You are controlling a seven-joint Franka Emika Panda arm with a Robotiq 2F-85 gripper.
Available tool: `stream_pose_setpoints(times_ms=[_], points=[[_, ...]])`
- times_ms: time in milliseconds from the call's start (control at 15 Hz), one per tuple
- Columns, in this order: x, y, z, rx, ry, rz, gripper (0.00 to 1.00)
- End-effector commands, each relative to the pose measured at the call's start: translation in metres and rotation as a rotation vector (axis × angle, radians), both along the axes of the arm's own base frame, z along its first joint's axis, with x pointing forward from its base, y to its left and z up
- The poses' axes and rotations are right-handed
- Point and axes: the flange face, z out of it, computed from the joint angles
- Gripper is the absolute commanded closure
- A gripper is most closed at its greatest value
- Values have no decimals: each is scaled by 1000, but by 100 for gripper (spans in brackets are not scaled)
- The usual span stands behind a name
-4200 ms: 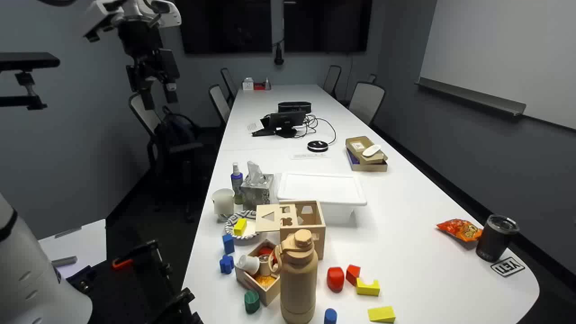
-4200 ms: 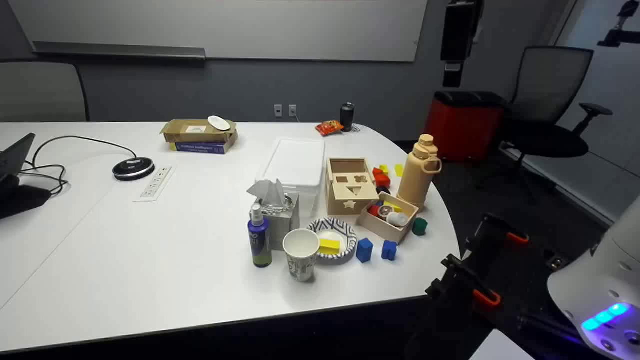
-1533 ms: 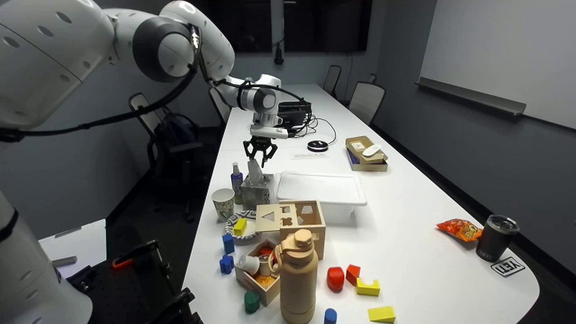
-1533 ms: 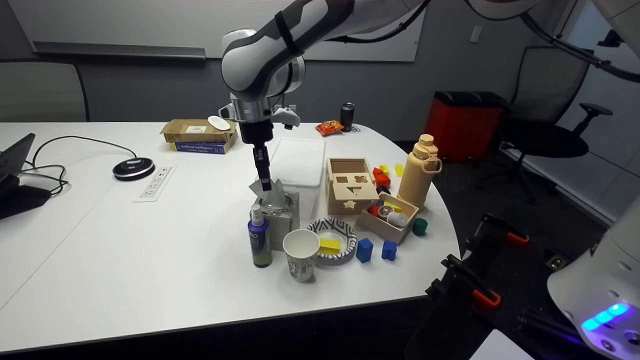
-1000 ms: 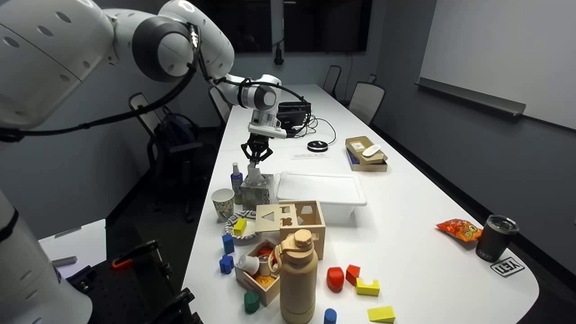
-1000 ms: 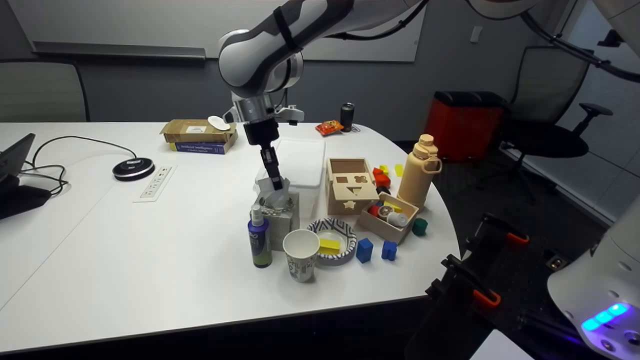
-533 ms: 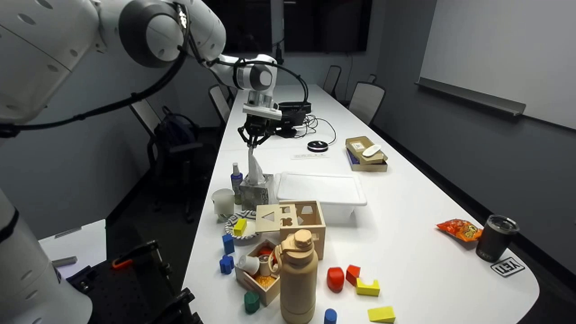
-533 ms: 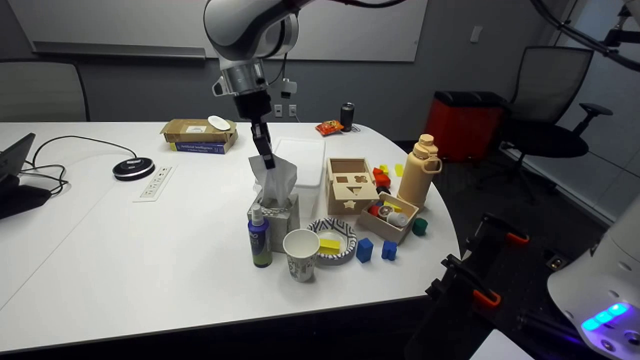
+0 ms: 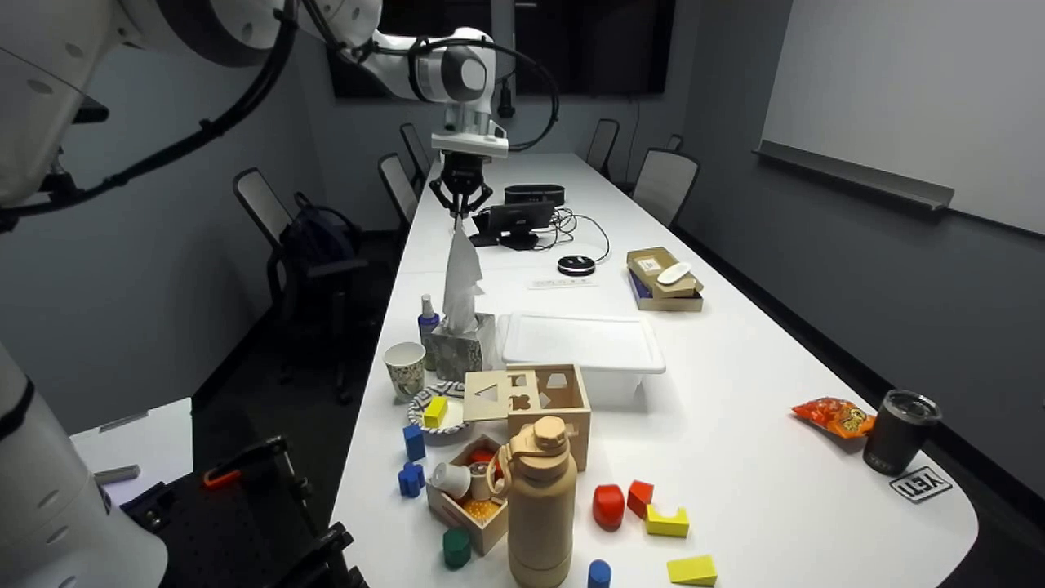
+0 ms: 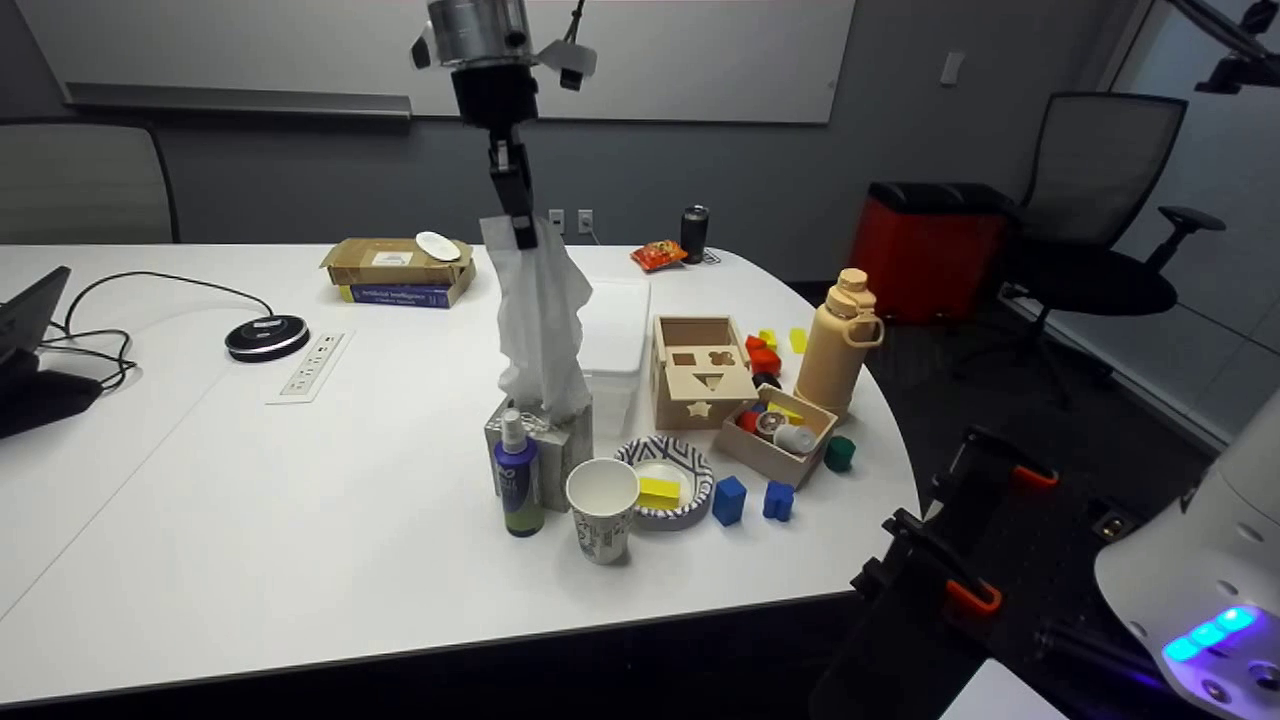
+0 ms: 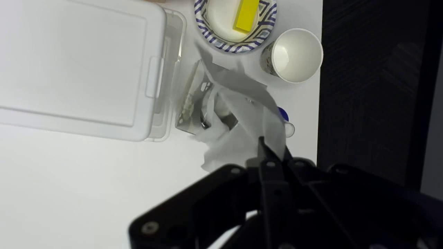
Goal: Remove one tissue square from the box and use it wipe the black and white bowl.
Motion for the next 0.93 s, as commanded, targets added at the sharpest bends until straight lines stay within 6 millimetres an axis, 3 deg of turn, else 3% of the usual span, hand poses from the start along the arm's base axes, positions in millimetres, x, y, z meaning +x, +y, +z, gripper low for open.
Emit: stream_pose_setpoints(times_ms=[0,200,467,667,867], points=[[-31,-4,50,-12,-11,-11,100],[-58,-6,72,4,64,9,100],[-121,-25,74,-9,323,32,100],[-157,-52,61,-78,397,-39,100],[-174,-80,26,-126,364,-160,100]])
